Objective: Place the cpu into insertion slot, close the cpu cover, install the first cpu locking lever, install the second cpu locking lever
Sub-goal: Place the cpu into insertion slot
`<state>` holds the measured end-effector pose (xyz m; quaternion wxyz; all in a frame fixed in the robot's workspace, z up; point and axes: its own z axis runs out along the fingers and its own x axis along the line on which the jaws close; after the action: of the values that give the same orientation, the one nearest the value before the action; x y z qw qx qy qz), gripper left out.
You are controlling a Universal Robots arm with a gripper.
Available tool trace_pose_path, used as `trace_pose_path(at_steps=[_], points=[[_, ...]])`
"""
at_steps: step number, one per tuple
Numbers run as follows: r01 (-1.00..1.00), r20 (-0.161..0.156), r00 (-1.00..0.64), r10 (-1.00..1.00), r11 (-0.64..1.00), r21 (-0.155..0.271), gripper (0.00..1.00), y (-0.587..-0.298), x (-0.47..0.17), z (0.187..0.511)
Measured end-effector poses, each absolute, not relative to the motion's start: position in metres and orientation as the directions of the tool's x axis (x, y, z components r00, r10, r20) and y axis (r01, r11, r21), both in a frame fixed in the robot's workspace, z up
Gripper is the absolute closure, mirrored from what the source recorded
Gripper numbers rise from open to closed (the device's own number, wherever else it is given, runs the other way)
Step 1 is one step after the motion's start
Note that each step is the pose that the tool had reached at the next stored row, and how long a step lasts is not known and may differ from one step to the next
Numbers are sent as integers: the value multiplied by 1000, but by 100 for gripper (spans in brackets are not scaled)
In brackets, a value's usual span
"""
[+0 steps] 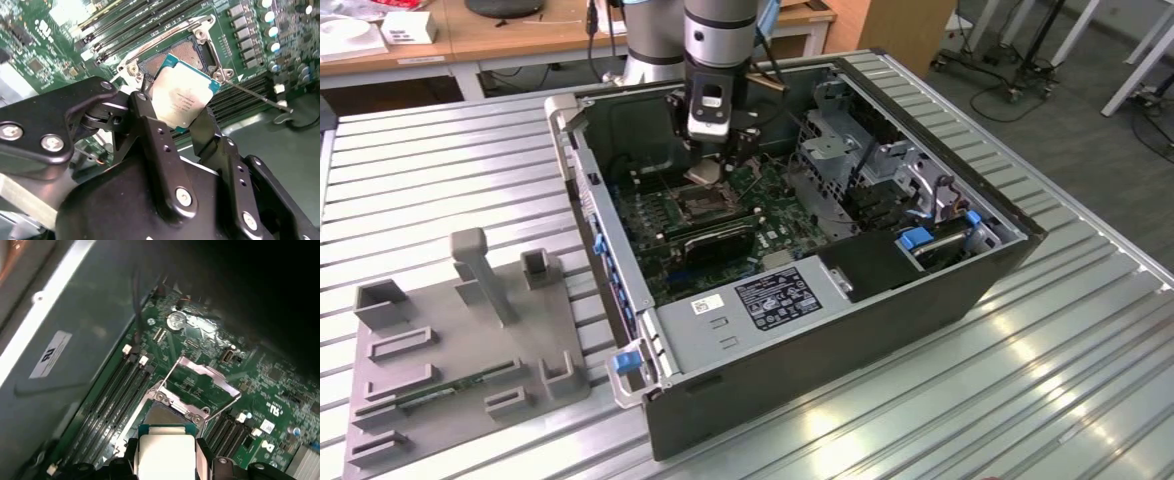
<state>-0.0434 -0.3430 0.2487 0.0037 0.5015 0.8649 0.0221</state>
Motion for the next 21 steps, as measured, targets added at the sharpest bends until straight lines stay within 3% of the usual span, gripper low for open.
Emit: trace_pose_path(at_steps=[21], points=[[970,16,-241,970,240,42,46,-343,-43,246]])
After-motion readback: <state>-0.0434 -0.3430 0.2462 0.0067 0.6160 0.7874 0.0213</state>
